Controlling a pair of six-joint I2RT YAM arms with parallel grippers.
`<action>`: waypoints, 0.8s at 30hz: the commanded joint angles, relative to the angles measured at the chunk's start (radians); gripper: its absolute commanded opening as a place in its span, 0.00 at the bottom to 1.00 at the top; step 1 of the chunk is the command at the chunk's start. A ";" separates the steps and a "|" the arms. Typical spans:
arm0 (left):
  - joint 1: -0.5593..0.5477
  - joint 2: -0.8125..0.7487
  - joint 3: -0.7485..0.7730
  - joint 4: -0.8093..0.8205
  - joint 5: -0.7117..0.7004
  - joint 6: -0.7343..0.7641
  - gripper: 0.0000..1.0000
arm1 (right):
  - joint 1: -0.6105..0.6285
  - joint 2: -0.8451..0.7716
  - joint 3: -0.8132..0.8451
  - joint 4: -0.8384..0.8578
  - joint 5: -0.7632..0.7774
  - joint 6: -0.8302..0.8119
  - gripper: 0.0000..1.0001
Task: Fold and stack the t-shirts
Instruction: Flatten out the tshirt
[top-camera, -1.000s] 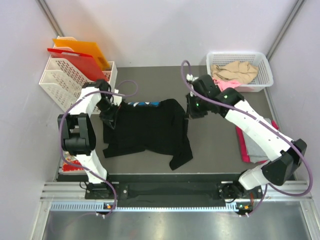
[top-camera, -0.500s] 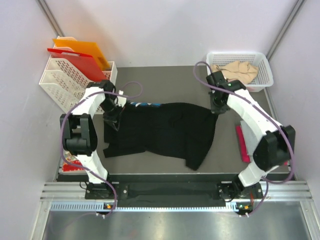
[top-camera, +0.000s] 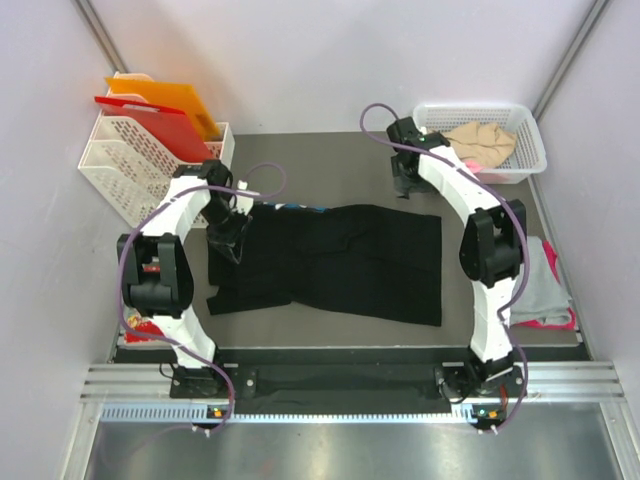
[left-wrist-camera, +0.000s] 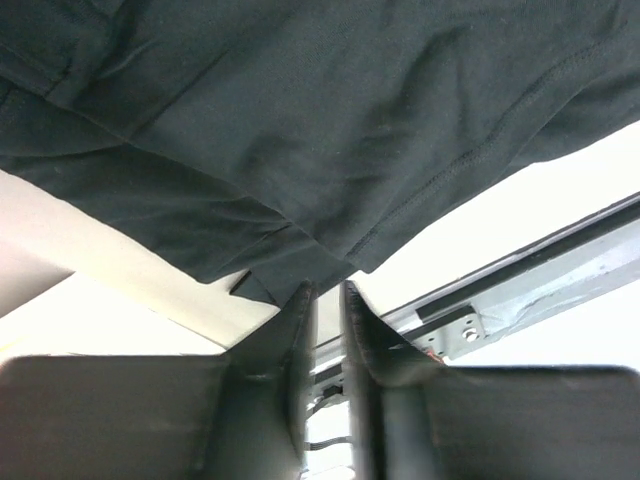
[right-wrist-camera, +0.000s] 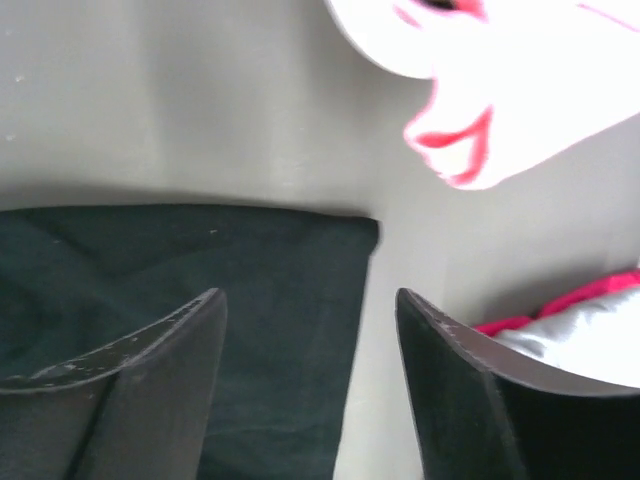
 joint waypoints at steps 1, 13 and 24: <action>-0.013 -0.049 -0.007 -0.025 0.010 -0.016 0.31 | 0.018 -0.153 -0.018 -0.011 0.091 0.012 0.72; -0.091 -0.029 -0.106 -0.005 -0.027 -0.025 0.63 | 0.205 -0.493 -0.538 0.047 -0.183 0.168 0.64; -0.091 -0.046 -0.254 0.076 -0.091 -0.026 0.68 | 0.190 -0.568 -0.690 0.082 -0.187 0.179 0.64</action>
